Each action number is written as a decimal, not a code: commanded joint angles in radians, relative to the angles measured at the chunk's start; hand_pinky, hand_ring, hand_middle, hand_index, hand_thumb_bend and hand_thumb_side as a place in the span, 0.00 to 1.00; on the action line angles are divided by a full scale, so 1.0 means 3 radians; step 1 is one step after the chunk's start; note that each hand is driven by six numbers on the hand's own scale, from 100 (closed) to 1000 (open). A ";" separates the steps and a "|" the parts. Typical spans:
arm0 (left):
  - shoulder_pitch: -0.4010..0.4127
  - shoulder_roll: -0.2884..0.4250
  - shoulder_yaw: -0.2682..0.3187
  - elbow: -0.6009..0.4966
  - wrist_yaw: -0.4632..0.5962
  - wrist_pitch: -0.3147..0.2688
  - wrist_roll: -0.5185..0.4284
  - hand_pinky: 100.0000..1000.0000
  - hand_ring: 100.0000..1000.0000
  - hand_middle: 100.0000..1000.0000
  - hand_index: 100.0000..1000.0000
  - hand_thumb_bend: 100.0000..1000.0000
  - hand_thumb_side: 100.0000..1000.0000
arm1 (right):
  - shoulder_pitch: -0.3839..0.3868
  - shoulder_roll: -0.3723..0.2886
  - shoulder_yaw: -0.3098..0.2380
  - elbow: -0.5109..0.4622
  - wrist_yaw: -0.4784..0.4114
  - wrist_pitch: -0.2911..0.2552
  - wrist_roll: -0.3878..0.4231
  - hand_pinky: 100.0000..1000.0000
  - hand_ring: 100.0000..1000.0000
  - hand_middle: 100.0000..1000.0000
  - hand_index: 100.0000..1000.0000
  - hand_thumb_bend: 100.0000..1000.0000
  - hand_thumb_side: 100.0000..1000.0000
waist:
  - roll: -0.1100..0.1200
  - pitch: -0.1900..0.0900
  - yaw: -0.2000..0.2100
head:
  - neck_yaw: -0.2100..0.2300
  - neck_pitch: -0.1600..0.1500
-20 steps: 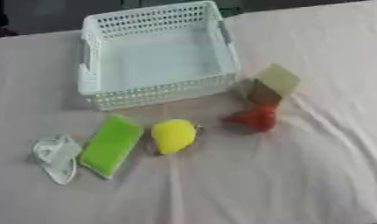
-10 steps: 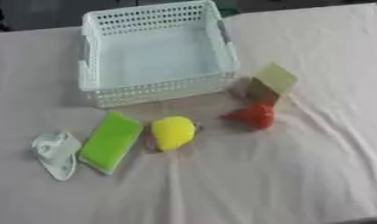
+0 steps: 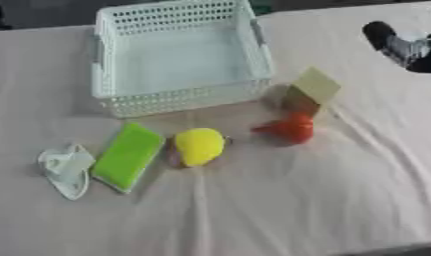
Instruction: Pick up objects on the table and place them in the box.
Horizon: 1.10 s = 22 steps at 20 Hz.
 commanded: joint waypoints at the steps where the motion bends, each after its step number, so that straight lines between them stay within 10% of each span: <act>1: -0.0044 0.0105 -0.0002 -0.0041 0.0028 0.0010 -0.0024 0.96 0.99 0.96 1.00 0.07 0.98 | -0.0088 -0.0194 0.0062 -0.0015 -0.0069 0.0048 0.0217 0.88 0.93 0.90 1.00 0.29 1.00 | -0.0012 -0.0076 0.0012 | -0.0034 0.0017; 11: -0.0066 0.0105 -0.0020 -0.0041 0.0062 0.0028 -0.0068 0.96 0.99 0.94 0.99 0.06 0.97 | -0.0362 -0.0172 0.0301 0.0432 -0.0110 0.0037 0.0494 0.90 0.96 0.90 1.00 0.65 1.00 | -0.0020 -0.0081 0.0067 | -0.0092 0.0004; 22: -0.0077 0.0083 -0.0046 -0.0041 0.0085 0.0058 -0.0133 0.95 0.99 0.93 0.96 0.06 0.97 | -0.0659 0.0068 0.0582 0.0966 -0.0335 0.0068 0.0663 0.91 0.97 0.88 1.00 0.71 1.00 | -0.0021 -0.0076 0.0109 | -0.0131 -0.0024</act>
